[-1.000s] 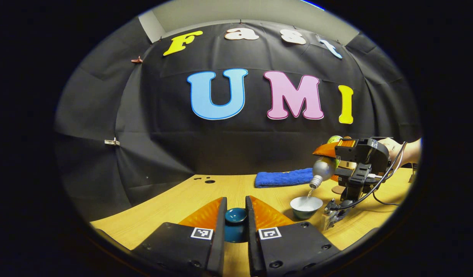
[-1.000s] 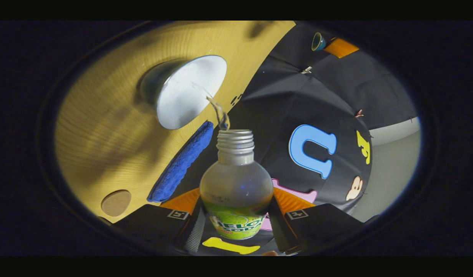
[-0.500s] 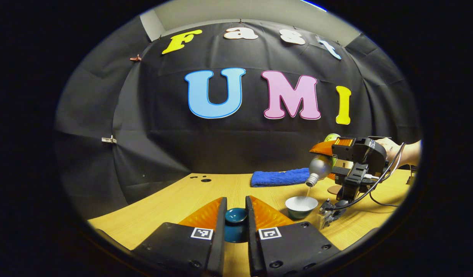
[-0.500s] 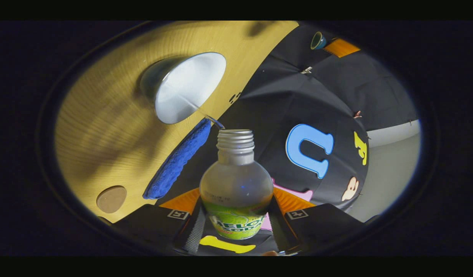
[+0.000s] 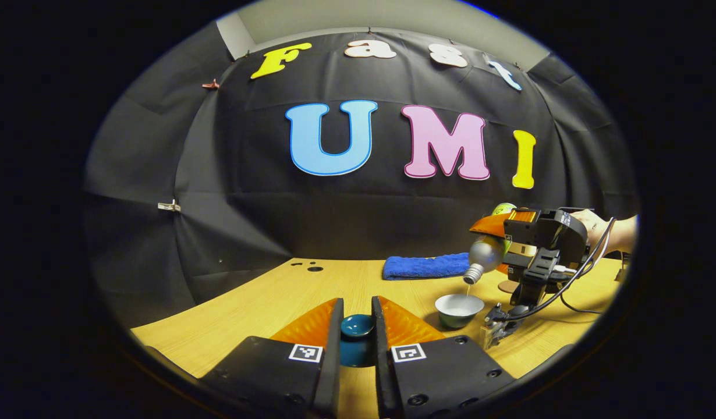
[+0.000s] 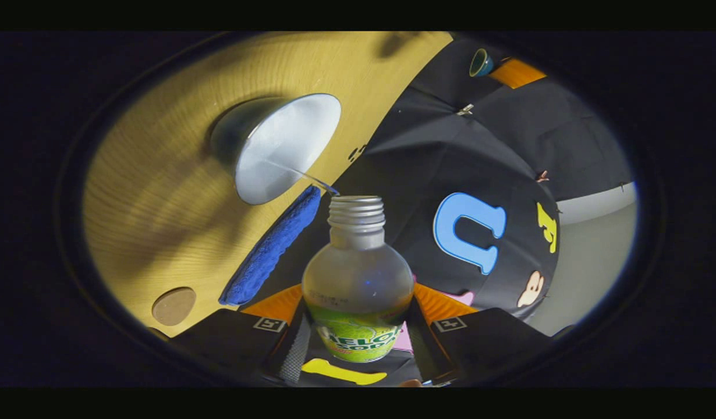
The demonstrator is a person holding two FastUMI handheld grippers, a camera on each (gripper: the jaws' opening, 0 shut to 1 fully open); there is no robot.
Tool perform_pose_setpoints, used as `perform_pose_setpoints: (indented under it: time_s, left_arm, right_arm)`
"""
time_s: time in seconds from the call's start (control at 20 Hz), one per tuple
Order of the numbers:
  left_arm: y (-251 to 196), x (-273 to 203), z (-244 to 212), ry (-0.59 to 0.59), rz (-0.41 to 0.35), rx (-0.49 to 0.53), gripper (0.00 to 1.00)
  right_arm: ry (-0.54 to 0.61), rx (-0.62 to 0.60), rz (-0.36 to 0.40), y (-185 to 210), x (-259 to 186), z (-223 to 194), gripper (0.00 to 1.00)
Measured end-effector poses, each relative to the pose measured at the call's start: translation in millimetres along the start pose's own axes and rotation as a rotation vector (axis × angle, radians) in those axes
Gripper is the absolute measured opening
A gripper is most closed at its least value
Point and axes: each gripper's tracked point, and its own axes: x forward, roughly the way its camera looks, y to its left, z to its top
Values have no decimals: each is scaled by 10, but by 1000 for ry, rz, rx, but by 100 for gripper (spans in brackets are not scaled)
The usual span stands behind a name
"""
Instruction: Open the teacup lid with one hand, grasp the water bottle and pour water into the teacup with the other hand; after pouring, place the water bottle on the coaster and then close the teacup lid.
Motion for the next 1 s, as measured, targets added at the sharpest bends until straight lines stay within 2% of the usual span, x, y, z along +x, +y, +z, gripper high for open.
perform_pose_setpoints:
  time_s: [1.0]
  left_arm:
    - [24,-7,6,4,5,0,29]
  right_arm:
    - [-5,-3,13,21,-25,-2,76]
